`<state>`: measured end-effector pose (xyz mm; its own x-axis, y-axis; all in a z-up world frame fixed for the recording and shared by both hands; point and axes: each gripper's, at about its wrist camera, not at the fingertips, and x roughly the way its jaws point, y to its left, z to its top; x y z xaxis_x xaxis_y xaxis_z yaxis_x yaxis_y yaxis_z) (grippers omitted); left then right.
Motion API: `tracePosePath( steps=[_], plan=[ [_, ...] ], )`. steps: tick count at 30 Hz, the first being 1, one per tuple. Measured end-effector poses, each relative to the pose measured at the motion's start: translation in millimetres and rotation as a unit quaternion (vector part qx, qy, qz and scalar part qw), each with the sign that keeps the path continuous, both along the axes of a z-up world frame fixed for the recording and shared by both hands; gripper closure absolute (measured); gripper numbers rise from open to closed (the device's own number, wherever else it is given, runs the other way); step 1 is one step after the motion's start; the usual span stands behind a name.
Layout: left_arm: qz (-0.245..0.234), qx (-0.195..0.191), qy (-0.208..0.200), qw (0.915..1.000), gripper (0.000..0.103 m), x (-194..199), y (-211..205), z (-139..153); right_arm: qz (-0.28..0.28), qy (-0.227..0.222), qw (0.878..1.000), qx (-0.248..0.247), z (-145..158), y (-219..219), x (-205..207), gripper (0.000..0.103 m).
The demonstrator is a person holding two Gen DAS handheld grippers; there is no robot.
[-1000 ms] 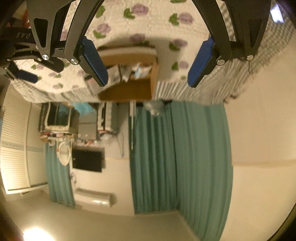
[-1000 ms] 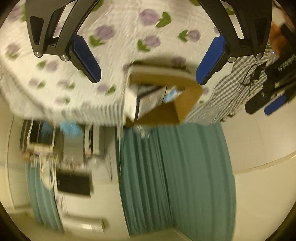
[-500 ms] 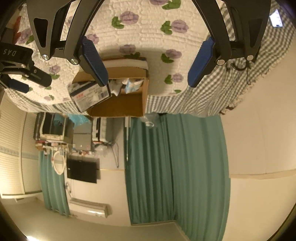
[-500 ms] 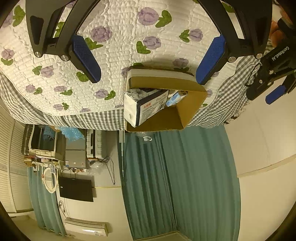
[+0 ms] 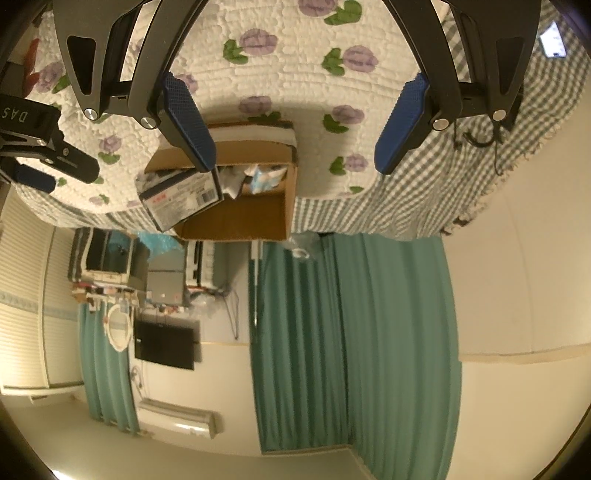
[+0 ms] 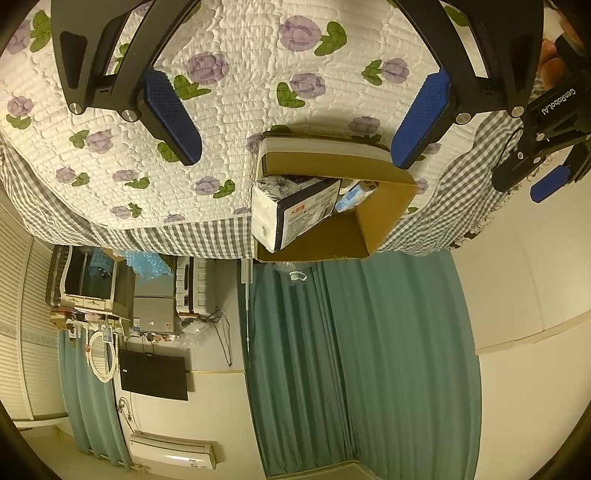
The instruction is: Organize soft objects
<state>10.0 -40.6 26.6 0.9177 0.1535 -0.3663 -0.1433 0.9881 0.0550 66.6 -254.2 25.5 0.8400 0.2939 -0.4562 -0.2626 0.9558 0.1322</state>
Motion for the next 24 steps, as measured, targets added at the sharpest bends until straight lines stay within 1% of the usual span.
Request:
tracePosePath(
  steps=[14, 24],
  plan=[
    [0.0, -0.005, -0.002, 1.0, 0.014, -1.9, -1.3, -0.8, 0.001, 0.002, 1.0, 0.0, -0.8, -0.1, -0.6, 0.0],
    [-0.002, 0.0, 0.0, 1.0, 0.014, -1.4, -2.5, -0.7, 0.001, 0.002, 1.0, 0.0, -1.1, -0.3, -0.5, 0.0]
  ],
)
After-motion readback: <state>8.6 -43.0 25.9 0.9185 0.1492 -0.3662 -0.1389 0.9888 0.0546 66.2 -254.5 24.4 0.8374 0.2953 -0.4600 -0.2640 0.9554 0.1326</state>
